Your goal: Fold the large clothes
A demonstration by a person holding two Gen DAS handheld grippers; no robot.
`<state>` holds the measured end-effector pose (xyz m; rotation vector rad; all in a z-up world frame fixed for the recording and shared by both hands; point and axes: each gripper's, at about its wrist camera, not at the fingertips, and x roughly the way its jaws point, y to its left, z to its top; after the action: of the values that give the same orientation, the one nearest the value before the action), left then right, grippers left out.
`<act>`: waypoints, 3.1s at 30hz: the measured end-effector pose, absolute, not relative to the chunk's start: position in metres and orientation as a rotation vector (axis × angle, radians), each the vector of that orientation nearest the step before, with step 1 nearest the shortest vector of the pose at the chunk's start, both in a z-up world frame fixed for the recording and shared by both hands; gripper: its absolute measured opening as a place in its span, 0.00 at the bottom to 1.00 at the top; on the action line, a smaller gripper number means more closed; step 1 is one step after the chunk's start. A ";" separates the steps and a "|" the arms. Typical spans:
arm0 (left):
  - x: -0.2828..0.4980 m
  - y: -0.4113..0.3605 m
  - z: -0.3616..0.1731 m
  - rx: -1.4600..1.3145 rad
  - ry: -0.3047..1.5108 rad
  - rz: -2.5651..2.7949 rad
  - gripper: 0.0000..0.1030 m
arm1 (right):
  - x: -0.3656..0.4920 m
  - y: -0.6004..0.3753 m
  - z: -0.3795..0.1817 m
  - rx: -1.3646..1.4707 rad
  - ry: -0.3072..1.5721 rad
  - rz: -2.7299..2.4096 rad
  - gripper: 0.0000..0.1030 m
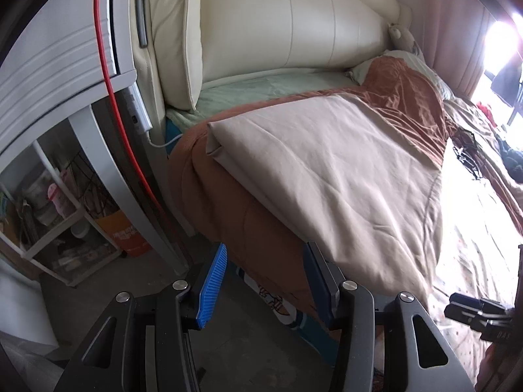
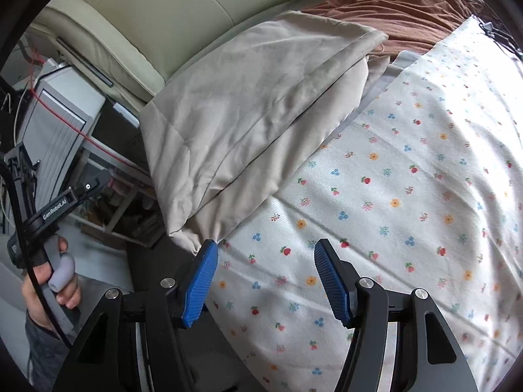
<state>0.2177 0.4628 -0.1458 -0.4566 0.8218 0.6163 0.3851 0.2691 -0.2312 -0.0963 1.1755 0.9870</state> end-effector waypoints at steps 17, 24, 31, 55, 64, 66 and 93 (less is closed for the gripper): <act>0.188 0.363 -0.066 -0.377 0.639 0.527 0.93 | 0.368 0.128 -0.117 0.051 0.918 0.800 0.94; 0.173 0.313 -0.034 -0.317 0.551 0.470 0.99 | 0.341 0.077 -0.081 0.060 0.792 0.735 1.00; 0.157 0.264 -0.009 -0.269 0.488 0.400 0.99 | 0.310 0.026 -0.059 0.068 0.713 0.692 1.00; 0.061 0.130 0.020 -0.173 0.383 0.207 0.99 | 0.165 -0.115 -0.028 0.083 0.470 0.498 1.00; 0.019 0.097 0.018 -0.132 0.373 0.162 0.99 | 0.110 -0.143 -0.041 0.094 0.445 0.467 1.00; 0.010 0.091 0.016 -0.129 0.371 0.154 0.99 | 0.101 -0.146 -0.046 0.090 0.453 0.459 1.00; -0.052 0.062 -0.018 -0.142 0.380 0.148 0.99 | 0.028 -0.187 -0.079 0.067 0.468 0.416 1.00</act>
<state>-0.0524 0.0620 -0.0183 -0.1422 0.3798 0.1476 0.0283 -0.1868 -0.0793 0.0669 0.4677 0.4160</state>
